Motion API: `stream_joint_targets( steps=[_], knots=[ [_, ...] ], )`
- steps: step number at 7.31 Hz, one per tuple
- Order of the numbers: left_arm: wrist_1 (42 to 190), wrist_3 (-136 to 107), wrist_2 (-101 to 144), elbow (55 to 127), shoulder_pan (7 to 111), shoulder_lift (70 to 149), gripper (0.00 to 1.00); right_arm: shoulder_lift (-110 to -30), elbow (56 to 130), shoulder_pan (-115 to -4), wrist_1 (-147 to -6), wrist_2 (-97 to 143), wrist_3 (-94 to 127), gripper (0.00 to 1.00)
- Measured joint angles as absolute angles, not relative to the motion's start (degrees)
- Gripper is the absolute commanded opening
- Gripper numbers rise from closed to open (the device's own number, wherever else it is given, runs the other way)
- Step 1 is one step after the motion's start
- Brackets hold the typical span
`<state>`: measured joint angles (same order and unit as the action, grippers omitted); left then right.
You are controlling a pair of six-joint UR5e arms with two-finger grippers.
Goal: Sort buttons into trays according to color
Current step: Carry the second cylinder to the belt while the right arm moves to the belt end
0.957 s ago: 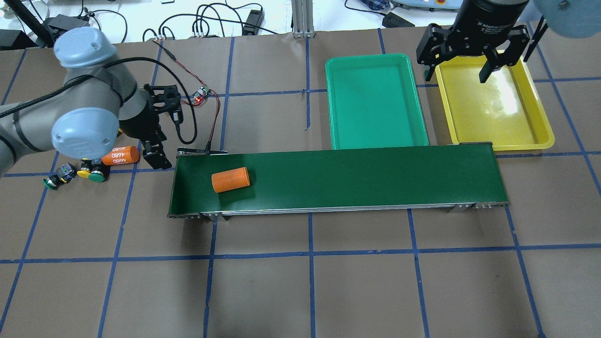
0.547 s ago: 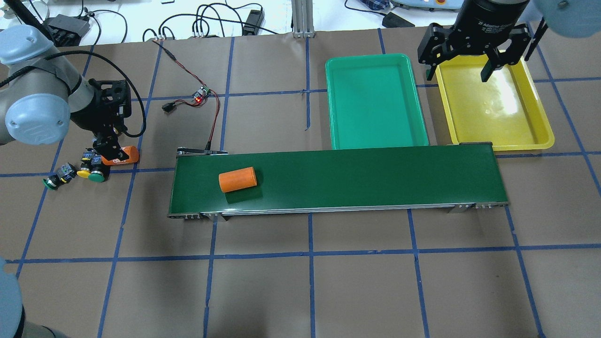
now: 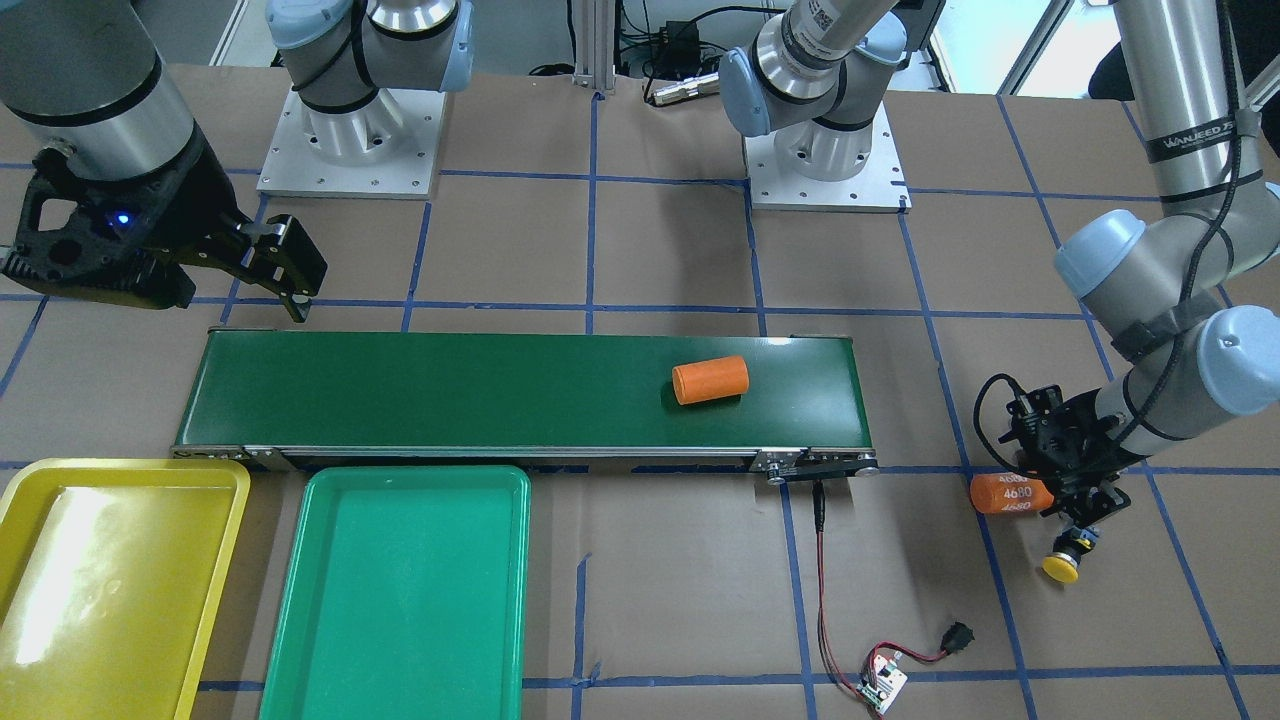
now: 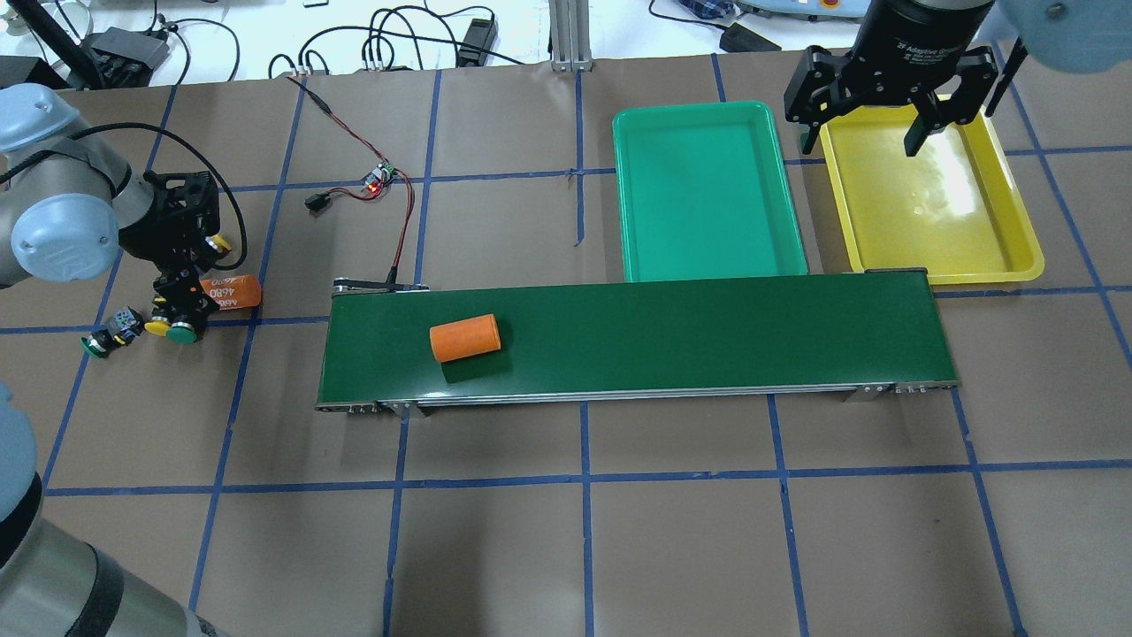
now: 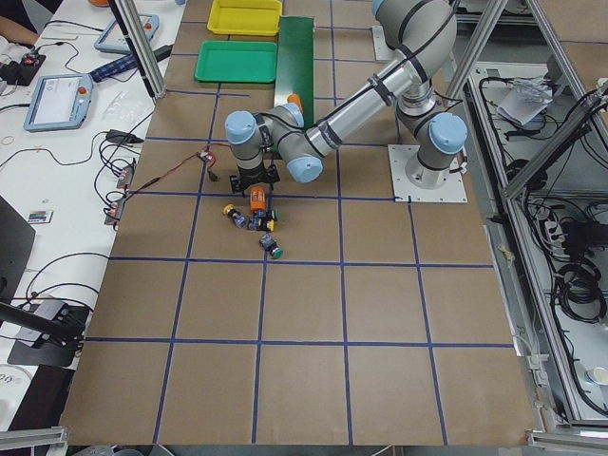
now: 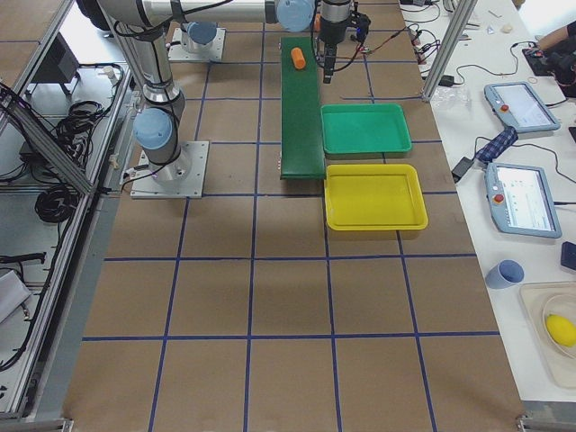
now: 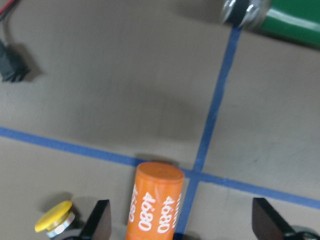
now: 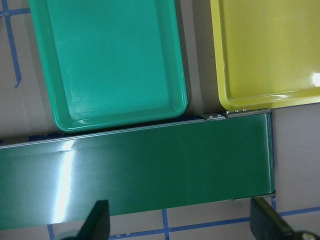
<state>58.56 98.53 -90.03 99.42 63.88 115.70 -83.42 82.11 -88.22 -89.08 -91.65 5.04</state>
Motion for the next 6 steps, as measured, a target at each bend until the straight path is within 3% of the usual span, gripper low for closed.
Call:
stream_joint_targets(
  steps=[1,2,3,6],
  knots=[
    [57.3,98.7,-90.1,99.4,63.7,117.1,1.00,-83.5,82.5,-88.2,-89.0,-91.7,5.3,1.00],
    [56.5,98.7,-90.0,99.3,63.7,118.3,0.83,-83.7,83.7,-88.2,-89.3,-91.7,5.3,1.00],
    [56.2,98.5,-89.9,99.3,63.6,119.2,0.02,-84.2,85.2,-88.2,-89.8,-91.7,5.3,1.00],
    [54.5,98.4,-88.3,99.7,63.7,119.7,0.00,-85.1,86.7,-88.2,-90.1,-91.6,4.9,1.00]
  ],
)
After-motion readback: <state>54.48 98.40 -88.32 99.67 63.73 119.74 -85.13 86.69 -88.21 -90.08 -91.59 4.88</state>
